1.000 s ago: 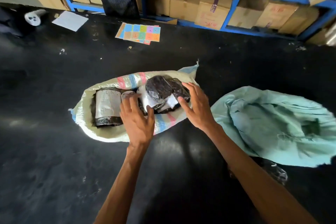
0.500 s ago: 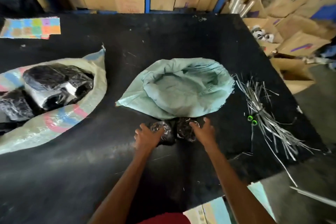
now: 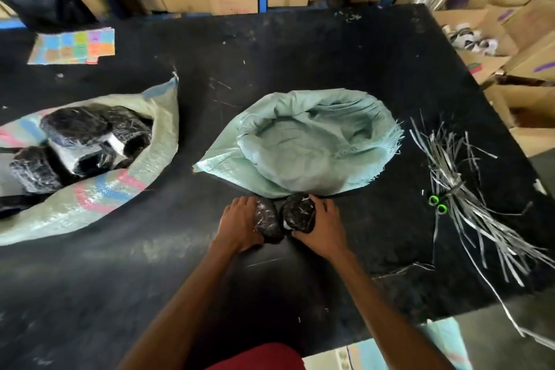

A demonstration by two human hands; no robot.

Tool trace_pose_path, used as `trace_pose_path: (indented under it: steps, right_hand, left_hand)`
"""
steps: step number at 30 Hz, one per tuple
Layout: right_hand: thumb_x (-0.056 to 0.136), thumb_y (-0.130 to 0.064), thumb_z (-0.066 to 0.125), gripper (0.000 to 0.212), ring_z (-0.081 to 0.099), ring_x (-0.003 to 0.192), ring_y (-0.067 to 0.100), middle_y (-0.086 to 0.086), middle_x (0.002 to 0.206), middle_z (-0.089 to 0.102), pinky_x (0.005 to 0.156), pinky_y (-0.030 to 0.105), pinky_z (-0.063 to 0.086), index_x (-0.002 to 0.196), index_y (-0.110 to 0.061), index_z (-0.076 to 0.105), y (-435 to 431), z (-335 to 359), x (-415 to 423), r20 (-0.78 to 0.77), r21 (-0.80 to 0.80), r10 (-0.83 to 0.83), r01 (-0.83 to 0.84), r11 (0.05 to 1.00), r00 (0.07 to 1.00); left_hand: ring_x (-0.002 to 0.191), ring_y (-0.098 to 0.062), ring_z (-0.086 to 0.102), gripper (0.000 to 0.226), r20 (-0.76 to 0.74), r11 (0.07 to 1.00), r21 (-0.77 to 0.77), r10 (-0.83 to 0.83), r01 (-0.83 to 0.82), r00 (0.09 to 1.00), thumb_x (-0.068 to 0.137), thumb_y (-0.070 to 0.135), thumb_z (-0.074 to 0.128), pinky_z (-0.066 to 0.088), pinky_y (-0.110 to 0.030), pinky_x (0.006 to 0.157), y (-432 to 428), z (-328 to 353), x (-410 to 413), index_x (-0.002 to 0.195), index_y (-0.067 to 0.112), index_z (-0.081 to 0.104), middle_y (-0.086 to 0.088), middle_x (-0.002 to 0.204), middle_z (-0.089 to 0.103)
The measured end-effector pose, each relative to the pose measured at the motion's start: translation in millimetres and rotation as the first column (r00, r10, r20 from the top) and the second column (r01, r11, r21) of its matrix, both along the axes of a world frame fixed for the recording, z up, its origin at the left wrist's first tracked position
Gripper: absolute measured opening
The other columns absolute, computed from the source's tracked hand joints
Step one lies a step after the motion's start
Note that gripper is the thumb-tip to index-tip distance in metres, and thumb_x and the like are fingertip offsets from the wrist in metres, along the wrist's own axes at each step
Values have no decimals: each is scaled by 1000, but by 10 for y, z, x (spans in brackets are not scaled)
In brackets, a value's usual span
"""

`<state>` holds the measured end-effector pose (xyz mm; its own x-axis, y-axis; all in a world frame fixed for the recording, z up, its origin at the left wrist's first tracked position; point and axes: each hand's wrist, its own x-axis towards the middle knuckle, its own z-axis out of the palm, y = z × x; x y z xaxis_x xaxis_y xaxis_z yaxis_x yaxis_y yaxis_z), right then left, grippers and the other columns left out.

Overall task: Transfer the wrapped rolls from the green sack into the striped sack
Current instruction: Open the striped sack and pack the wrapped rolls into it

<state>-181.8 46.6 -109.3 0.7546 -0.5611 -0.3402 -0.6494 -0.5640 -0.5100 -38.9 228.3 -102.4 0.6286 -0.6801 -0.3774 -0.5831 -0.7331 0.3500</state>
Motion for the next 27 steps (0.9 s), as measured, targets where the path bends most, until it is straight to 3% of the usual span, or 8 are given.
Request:
trace_pose_path:
  steps: [6, 9, 14, 17, 20, 23, 27]
  right_hand:
    - [61, -59, 82, 104, 44, 126, 20, -3, 137, 41, 103, 36, 45, 148, -25, 37, 495, 619, 747, 207, -68, 270, -262, 963, 940]
    - [61, -64, 76, 101, 48, 123, 21, -2, 135, 47, 99, 36, 47, 147, -23, 41, 984, 978, 1404, 331, -149, 386, -357, 922, 861]
    - [60, -64, 71, 101, 49, 127, 24, 2, 135, 51, 107, 38, 42, 146, -18, 44, 1958, 1481, 2510, 447, -252, 546, -486, 837, 709]
    - [63, -64, 73, 98, 44, 129, 22, -2, 138, 47, 108, 41, 42, 147, -26, 39, 2525, 1711, 3055, 403, -321, 649, -564, 761, 646]
    - [65, -65, 72, 96, 49, 120, 23, -2, 133, 48, 101, 42, 45, 148, -30, 37, 2975, 1789, 3491, 315, -451, 746, -599, 661, 587]
    - [67, -61, 75, 93, 51, 115, 26, 0, 134, 48, 95, 44, 47, 147, -31, 39, 3272, 1736, 3873, 189, -516, 810, -645, 563, 555]
    - [71, -59, 74, 87, 47, 122, 27, 1, 140, 44, 97, 41, 46, 146, -30, 39, 3410, 1531, 4182, 13, -489, 879, -763, 422, 477]
  left_hand:
    - [118, -23, 54, 99, 35, 967, -160, 207, -199, 978, 53, 50, 85, 47, -37, 101, 997, 737, 458, 140, 22, 49, -1, 129, 57]
    - [121, -28, 54, 102, 115, 928, -229, 325, -293, 939, 53, 59, 75, 47, -39, 102, 1666, 1200, 807, 143, 21, 48, -7, 132, 58]
    - [108, -28, 60, 92, 251, 847, -336, 502, -412, 827, 53, 51, 79, 53, -41, 92, 2675, 1803, 1291, 137, 22, 53, -5, 119, 63]
    - [107, -36, 60, 95, 339, 817, -369, 562, -443, 755, 48, 41, 85, 51, -42, 91, 3224, 1950, 1614, 135, 12, 58, -13, 116, 66]
    - [102, -37, 60, 98, 364, 808, -352, 584, -473, 726, 43, 48, 83, 53, -44, 87, 3652, 1894, 1956, 130, 8, 60, -13, 113, 66]
    - [101, -38, 61, 95, 314, 824, -358, 549, -439, 774, 46, 34, 91, 54, -43, 86, 3895, 1650, 2333, 131, 5, 60, -14, 114, 66]
    - [107, -38, 65, 83, 209, 815, -416, 517, -403, 830, 52, 21, 81, 57, -41, 91, 3955, 1318, 2603, 131, 9, 62, -15, 121, 67]
